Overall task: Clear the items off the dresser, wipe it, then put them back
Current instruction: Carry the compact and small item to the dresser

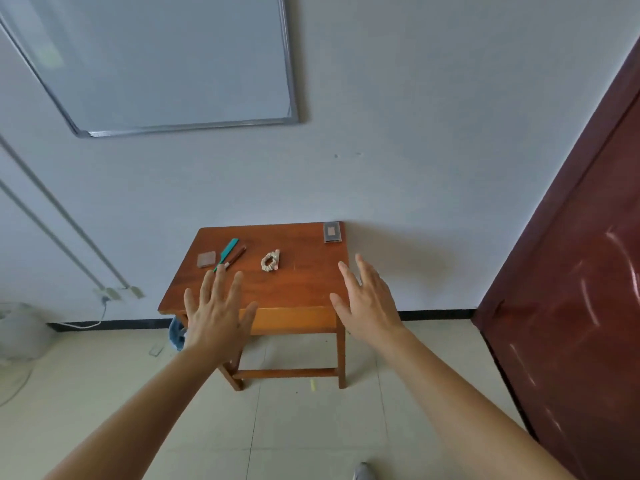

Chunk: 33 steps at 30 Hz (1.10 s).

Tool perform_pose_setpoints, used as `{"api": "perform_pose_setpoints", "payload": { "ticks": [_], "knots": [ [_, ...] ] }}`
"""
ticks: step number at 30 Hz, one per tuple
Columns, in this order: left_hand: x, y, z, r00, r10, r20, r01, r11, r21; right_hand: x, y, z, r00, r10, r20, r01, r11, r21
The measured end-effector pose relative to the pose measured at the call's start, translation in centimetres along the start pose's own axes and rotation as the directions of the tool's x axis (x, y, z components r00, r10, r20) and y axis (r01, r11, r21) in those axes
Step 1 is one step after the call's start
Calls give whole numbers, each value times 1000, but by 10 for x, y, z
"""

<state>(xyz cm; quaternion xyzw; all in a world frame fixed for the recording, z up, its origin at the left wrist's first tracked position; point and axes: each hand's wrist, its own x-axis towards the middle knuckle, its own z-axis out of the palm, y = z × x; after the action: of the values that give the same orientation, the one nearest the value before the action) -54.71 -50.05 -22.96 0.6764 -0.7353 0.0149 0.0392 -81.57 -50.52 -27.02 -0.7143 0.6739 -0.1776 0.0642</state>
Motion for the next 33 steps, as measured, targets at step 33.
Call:
{"api": "perform_pose_setpoints", "payload": {
  "ticks": [33],
  "knots": [
    [363,-58,218,854,252,456,-181,964,-195,321,40,197,853,355,382,-282,930,-235]
  ]
}}
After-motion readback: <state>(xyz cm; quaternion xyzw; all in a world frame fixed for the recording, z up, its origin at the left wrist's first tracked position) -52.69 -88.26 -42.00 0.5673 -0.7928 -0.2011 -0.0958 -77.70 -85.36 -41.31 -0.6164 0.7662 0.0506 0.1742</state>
